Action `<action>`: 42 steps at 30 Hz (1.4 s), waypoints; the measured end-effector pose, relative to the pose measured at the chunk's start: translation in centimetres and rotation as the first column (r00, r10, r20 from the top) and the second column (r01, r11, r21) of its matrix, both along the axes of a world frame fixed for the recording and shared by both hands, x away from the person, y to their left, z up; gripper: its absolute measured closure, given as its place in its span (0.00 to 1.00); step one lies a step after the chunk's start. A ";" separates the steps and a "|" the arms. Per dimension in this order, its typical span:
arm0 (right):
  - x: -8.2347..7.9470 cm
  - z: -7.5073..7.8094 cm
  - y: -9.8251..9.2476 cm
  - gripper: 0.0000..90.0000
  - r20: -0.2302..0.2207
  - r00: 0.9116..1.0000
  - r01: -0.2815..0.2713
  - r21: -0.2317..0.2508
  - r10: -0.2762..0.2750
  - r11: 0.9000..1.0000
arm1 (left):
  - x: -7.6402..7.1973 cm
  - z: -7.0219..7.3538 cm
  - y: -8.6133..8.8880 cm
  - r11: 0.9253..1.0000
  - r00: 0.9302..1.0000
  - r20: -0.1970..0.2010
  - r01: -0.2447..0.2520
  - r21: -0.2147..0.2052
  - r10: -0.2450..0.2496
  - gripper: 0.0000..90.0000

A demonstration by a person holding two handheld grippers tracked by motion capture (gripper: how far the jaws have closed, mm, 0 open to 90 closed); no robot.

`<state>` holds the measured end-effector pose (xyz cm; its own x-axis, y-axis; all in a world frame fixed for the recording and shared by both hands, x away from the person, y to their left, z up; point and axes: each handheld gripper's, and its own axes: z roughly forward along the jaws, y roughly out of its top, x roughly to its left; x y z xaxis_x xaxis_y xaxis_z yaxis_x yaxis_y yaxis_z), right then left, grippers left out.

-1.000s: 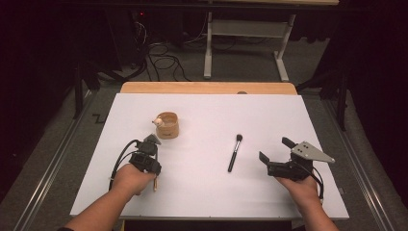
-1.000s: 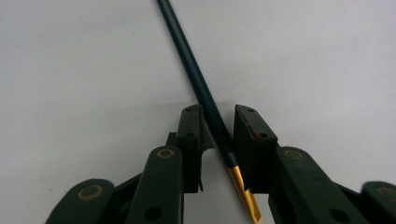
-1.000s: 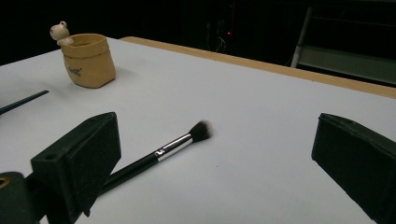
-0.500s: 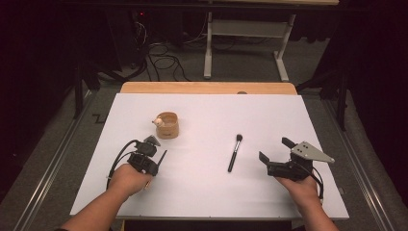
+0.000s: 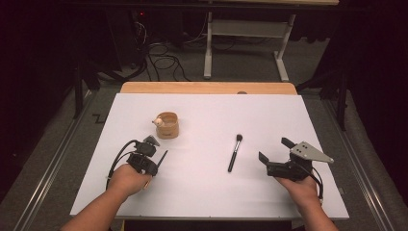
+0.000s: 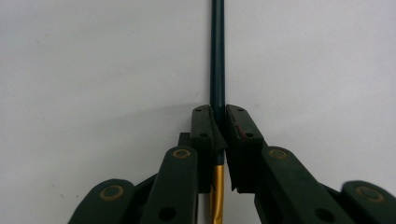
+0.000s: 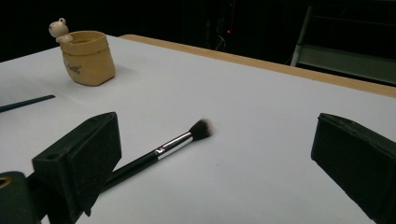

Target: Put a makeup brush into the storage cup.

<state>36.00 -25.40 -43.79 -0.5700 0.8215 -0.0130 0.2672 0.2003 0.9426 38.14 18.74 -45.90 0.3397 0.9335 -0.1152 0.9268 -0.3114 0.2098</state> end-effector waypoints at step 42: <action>0.1 -0.2 0.1 0.04 -0.012 1.000 -0.010 0.005 0.010 1.000 | -1.0 3.0 -0.3 0.990 0.988 0.073 0.135 0.047 -0.138 0.92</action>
